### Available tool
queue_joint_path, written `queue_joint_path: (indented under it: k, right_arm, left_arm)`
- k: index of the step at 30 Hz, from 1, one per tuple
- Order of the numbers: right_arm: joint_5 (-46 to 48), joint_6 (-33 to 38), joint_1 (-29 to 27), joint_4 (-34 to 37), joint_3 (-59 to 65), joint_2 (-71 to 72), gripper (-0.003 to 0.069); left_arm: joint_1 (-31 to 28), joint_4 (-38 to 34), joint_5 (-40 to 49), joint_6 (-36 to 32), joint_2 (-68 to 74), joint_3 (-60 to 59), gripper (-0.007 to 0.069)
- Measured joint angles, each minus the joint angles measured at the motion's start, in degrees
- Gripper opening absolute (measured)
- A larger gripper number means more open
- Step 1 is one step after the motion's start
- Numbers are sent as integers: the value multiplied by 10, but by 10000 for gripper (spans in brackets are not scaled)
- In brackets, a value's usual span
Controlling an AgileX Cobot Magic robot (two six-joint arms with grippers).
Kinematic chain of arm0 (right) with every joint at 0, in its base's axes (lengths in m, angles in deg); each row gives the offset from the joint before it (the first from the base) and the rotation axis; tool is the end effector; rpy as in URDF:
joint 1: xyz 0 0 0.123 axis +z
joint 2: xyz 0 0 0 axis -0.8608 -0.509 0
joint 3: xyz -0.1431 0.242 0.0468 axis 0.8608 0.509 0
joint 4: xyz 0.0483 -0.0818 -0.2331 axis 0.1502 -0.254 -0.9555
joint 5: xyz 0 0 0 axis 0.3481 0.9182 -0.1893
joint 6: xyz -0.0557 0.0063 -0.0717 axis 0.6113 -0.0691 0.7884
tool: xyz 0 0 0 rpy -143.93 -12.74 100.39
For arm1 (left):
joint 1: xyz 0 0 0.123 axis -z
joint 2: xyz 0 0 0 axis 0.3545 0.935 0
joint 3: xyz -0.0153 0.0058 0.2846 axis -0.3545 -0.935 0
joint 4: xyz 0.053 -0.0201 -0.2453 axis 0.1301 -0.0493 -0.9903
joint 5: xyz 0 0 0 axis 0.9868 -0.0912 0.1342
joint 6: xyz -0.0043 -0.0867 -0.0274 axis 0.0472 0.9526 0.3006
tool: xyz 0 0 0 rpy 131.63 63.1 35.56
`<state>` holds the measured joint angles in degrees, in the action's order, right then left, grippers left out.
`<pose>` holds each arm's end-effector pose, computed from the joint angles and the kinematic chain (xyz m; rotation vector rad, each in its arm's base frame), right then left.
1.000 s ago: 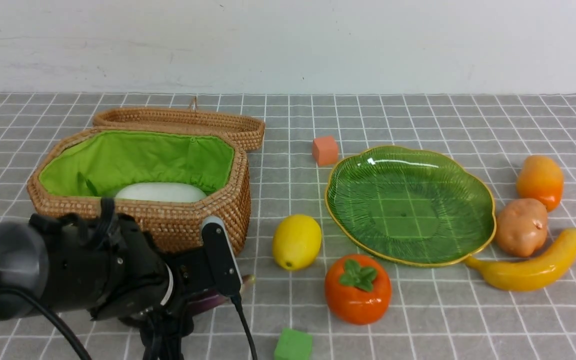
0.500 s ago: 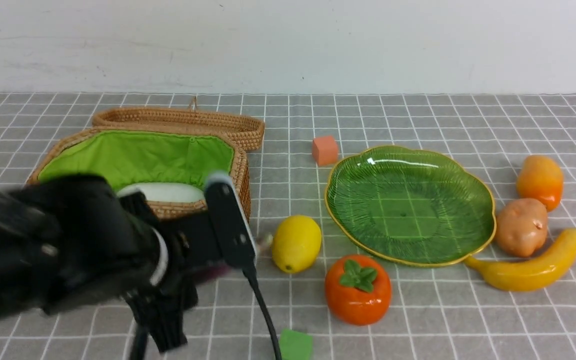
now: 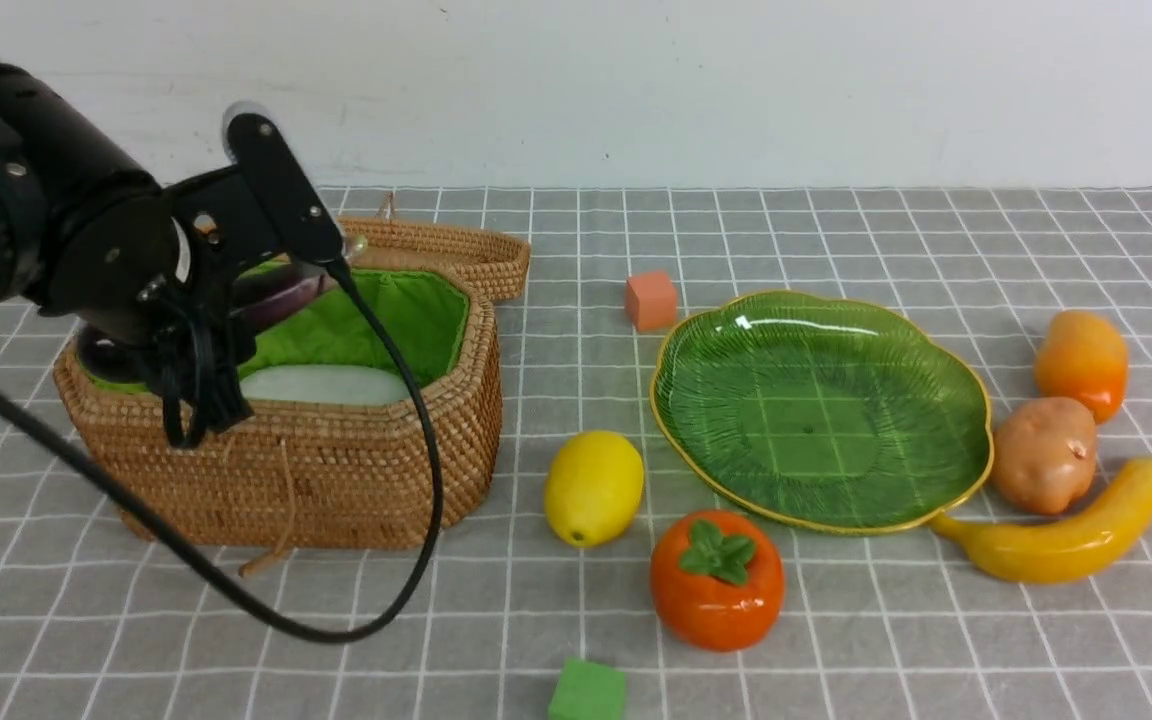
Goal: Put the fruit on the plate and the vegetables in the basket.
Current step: Use the left arm to grab an eggplant and put it into the left basket, then grab a lemon with your left arm and place it on the plate on the right
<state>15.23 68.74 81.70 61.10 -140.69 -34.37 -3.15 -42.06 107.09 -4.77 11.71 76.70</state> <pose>0.0495 0.0525 0.4338 -0.7503 1.9640 0.4957 0.3369 -0.0761 0.2873 1.1391 2.1832 0.6092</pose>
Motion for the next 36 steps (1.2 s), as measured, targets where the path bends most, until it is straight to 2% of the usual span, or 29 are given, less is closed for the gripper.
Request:
queue_joint_path:
  k: [2,4,6,8,11,13,16,17,18,20,22,23,25,26,29,32,36]
  right_arm:
    - [5,0,0,0,0,0,97]
    - [10,0,0,0,0,0,97]
    - [16,0,0,0,0,0,97]
    - [22,0,0,-1,0,0,97]
    - [27,-3,0,-10,-1,0,98]
    - [38,-24,0,-32,-3,1,99]
    - [61,-59,0,-64,-3,12,101]
    - [62,-62,0,-66,-3,12,101]
    - [69,-71,0,-74,-3,18,101]
    - [74,-86,0,-87,-3,40,102]
    - [74,-91,0,-89,-3,50,102]
    - [74,-95,0,-89,-4,68,102]
    - [74,-96,0,-90,-5,79,102]
    - [74,-97,0,-91,-6,89,102]
    - [74,-100,0,-91,-7,103,105]
    - [74,-102,0,-90,-7,110,107]
    - [74,-105,0,-83,1,117,108]
  left_arm:
    - [-1,8,-12,-1,6,0,433]
    - [-1,17,-26,-1,7,0,551]
    - [-1,21,-27,-1,7,2,621]
    - [-1,11,-12,20,5,2,656]
    - [0,-25,15,66,0,2,645]
    - [19,-92,44,143,-19,2,570]
    - [92,-168,64,219,-51,2,356]
    - [92,-172,65,225,-53,2,340]
    - [124,-188,70,247,-59,3,274]
    - [208,-222,91,328,-60,12,84]
    - [235,-226,101,348,-51,21,46]
    - [273,-228,120,367,-26,43,21]
    - [289,-228,137,375,4,69,32]
    - [299,-225,152,378,33,96,65]
    - [301,-202,177,382,106,164,232]
    - [298,-162,186,383,172,226,430]
    - [296,-98,187,387,239,285,623]
